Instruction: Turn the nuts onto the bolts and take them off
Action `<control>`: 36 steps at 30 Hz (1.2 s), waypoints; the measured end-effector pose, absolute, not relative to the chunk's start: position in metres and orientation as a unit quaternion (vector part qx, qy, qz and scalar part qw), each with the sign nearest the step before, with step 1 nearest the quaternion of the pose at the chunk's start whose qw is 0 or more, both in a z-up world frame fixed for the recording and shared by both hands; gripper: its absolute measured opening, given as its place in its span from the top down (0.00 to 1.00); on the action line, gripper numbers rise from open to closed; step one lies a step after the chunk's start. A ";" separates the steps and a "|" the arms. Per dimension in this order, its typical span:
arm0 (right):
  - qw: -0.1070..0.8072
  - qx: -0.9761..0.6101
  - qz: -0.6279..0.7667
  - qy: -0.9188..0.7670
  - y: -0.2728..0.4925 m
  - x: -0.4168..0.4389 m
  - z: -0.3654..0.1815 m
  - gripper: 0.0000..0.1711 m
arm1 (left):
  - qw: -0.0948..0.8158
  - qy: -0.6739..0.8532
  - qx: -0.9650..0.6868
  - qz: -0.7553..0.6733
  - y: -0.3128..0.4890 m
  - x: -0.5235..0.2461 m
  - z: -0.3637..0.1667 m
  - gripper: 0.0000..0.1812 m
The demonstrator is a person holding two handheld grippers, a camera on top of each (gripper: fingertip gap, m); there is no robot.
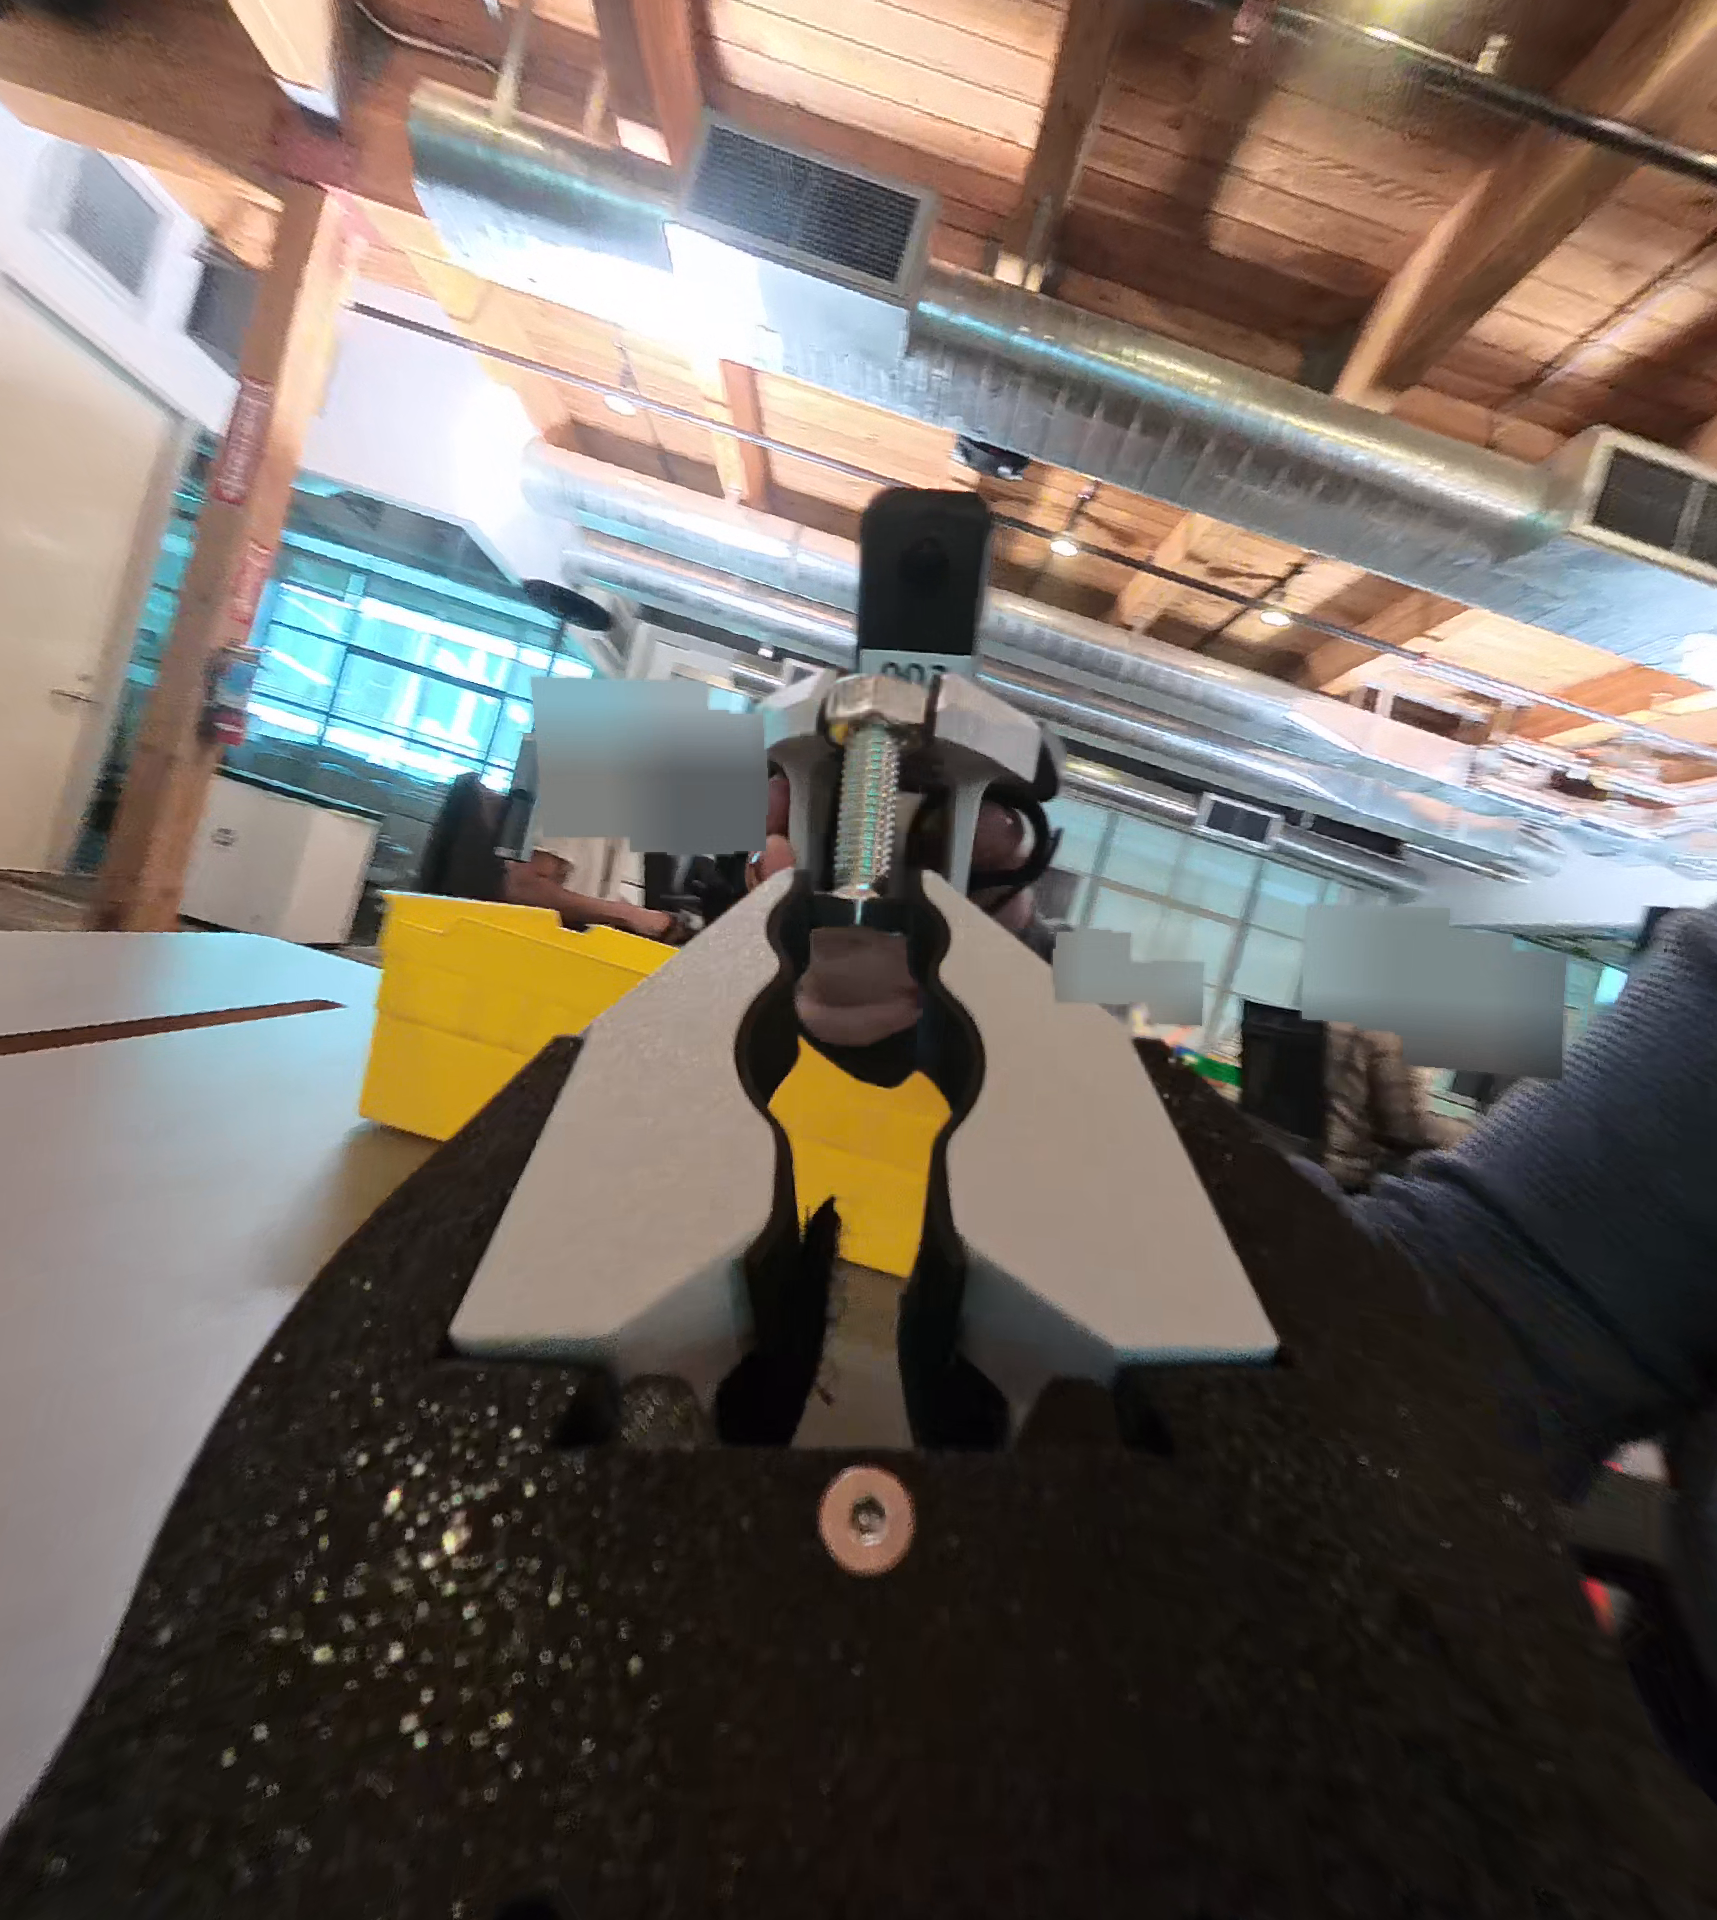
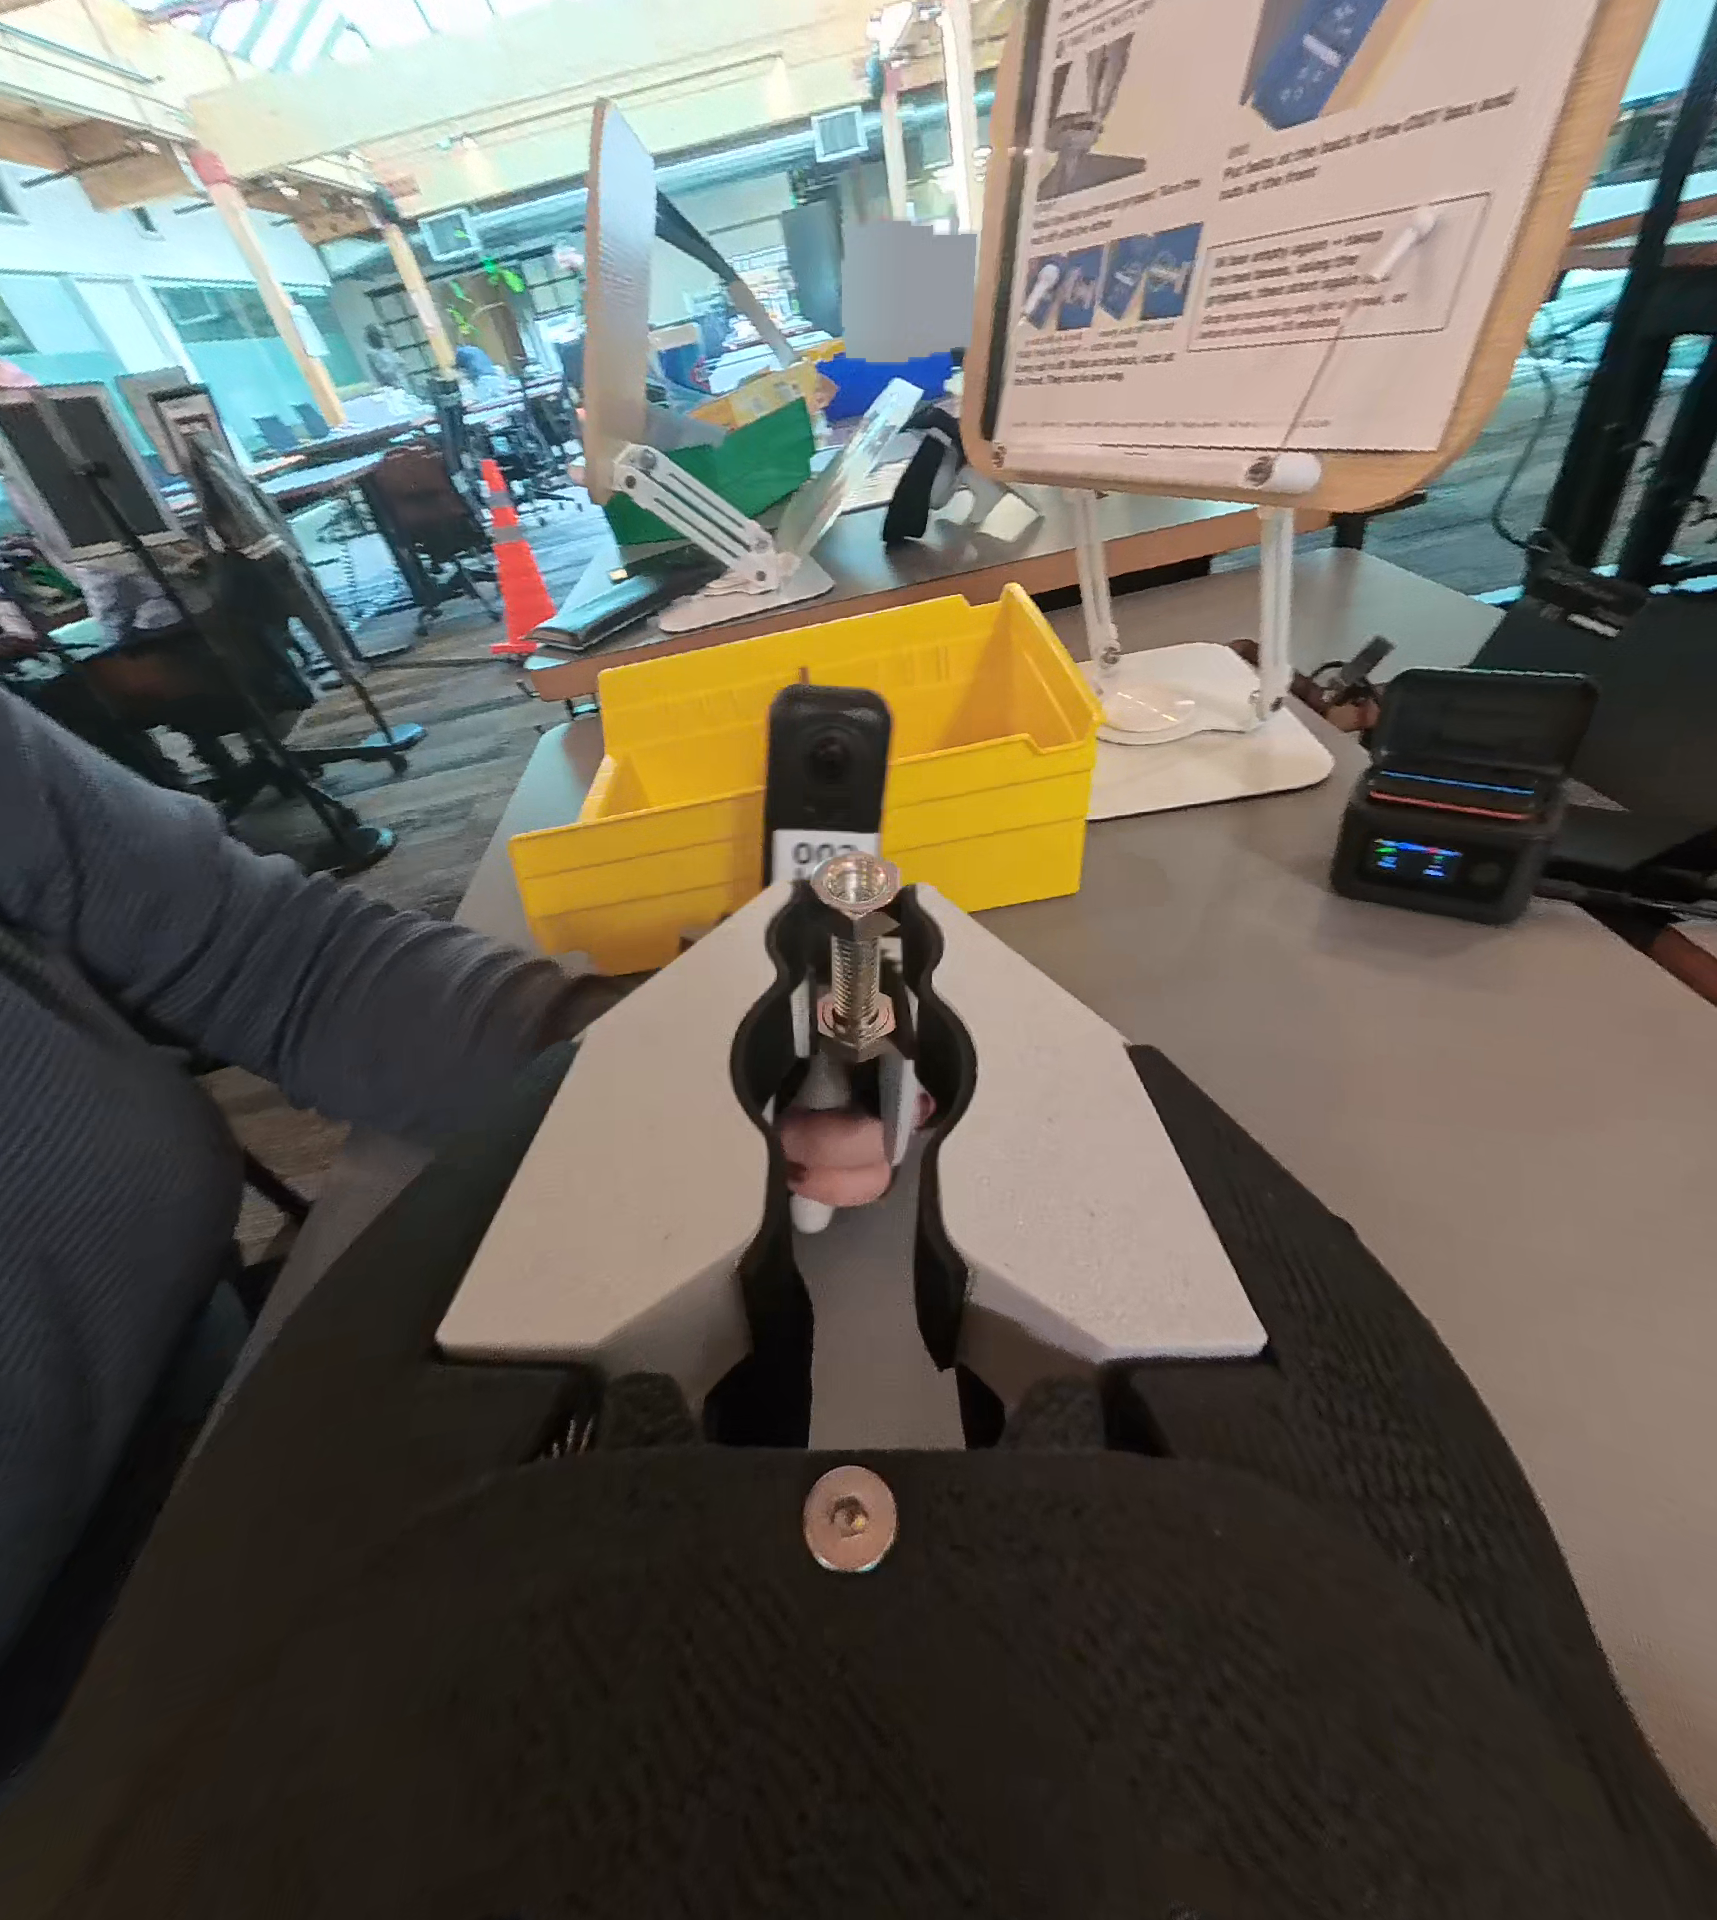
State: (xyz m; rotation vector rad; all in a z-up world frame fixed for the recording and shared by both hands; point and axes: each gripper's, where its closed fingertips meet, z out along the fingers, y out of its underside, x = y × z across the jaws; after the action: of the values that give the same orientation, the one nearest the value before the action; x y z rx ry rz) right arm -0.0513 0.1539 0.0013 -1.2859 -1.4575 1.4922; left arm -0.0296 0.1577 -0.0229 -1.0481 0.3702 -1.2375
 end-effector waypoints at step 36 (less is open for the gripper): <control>0.283 -0.550 0.517 -0.592 0.137 -0.034 -0.004 0.91 | 0.563 0.237 -0.447 -0.654 0.134 -0.007 -0.028 0.92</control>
State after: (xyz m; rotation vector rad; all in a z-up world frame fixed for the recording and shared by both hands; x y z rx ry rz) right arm -0.0336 0.1374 -0.0041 -1.4731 -1.5856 1.3834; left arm -0.0074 0.1339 -0.0277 -1.0517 0.5588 -1.5392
